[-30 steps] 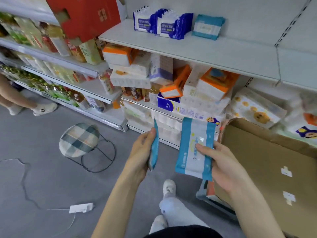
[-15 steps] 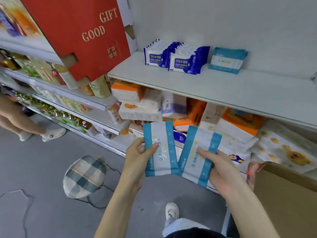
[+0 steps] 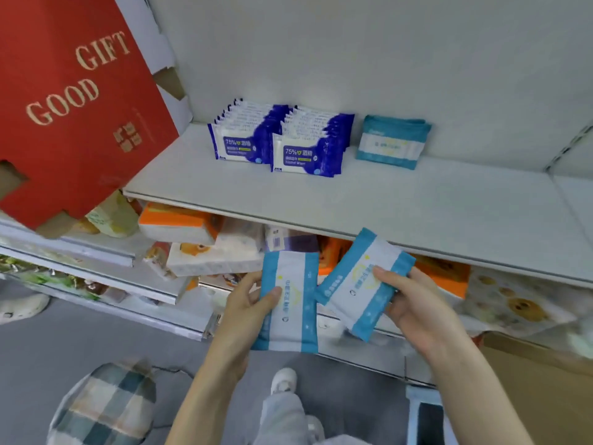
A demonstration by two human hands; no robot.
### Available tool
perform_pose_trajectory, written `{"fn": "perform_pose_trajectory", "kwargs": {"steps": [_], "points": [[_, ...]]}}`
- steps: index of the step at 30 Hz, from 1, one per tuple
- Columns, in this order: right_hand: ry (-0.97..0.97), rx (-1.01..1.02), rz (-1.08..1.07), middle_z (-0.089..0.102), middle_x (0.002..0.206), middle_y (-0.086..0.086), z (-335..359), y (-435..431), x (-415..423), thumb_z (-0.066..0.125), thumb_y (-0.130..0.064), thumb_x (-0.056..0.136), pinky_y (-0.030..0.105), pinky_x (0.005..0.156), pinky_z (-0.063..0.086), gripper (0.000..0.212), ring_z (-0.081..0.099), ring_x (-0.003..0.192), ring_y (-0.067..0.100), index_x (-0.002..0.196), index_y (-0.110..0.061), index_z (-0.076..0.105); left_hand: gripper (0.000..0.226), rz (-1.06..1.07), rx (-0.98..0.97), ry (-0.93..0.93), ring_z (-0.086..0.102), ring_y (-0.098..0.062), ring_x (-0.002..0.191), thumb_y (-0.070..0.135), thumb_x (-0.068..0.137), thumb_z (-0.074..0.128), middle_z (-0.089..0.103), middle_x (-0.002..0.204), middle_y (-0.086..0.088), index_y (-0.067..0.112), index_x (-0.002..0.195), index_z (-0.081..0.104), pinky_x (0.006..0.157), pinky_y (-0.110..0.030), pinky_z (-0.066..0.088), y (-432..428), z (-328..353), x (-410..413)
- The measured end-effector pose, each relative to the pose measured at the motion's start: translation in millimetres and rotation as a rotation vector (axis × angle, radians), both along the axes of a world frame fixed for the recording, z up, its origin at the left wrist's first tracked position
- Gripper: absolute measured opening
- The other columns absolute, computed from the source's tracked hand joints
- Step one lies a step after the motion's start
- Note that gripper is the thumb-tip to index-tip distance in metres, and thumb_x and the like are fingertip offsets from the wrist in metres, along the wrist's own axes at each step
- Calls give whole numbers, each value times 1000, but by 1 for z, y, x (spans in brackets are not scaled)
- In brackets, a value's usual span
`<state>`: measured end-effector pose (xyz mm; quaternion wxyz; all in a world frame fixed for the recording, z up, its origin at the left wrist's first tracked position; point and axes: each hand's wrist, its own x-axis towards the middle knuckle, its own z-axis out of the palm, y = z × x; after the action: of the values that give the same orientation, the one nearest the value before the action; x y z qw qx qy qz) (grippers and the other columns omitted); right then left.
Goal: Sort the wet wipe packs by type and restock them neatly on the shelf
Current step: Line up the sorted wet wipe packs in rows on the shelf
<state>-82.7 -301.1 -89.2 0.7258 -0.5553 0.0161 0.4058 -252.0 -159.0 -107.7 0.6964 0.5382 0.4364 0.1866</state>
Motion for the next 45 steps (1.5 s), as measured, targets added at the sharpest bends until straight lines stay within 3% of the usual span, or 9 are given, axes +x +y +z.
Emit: {"fn": "perform_pose_trajectory", "kwargs": {"steps": [6,10,14,18,24,27,36,42,45], "points": [[-5,65,-341,72,89,11,8,27,50,59,13,80,37,71,60,29,72,82,21,102,-5,61,53,-288,-49,-90,68,-26,98,-4,79,69,72,107,-6,26,122,57,83,-41,56,60,15,52],[-75,3,-477,69,105,18,2,34,81,65,11,77,55,89,51,36,66,101,36,109,-3,60,38,-310,69,-76,70,-19,85,1,78,73,74,94,1,24,107,63,67,-31,58,90,22,92],[42,109,-532,70,109,17,-10,40,109,67,5,76,42,82,57,41,69,99,30,116,0,59,21,-278,202,-9,70,-8,69,4,75,77,74,84,4,14,91,67,56,-18,53,106,15,125],[95,198,-544,71,108,14,-19,52,138,60,5,83,32,72,59,32,70,95,24,115,-2,60,16,-306,322,90,66,-1,71,17,78,77,67,84,20,27,84,66,55,-16,52,113,11,152],[-496,-186,-416,67,87,1,-20,70,173,74,1,77,16,61,52,23,65,79,8,92,-11,61,26,-336,594,156,54,13,74,23,85,70,50,84,36,44,93,57,55,-12,46,113,11,177],[-774,-339,-210,66,91,-8,-17,65,192,79,-3,73,11,59,49,34,63,75,-6,100,-15,61,27,-324,599,144,56,13,77,23,84,71,52,85,36,44,94,57,56,-9,48,111,10,183],[-498,-237,-160,74,97,-1,-32,37,231,76,-8,76,23,68,56,27,71,89,17,100,-17,66,29,-212,542,128,63,6,80,22,81,74,63,85,29,47,86,59,62,-18,53,109,3,189],[-846,-245,-65,67,94,-6,-33,67,242,72,1,79,11,68,48,28,63,80,-3,100,-8,55,32,-208,581,160,64,4,80,22,80,74,60,89,30,48,88,57,62,-15,52,105,8,190],[-961,-324,-77,63,90,-7,-42,83,250,75,-6,79,14,64,44,29,59,80,5,95,-10,51,37,-262,596,174,59,17,84,20,81,74,60,90,32,49,92,55,60,-9,50,104,9,187]]}}
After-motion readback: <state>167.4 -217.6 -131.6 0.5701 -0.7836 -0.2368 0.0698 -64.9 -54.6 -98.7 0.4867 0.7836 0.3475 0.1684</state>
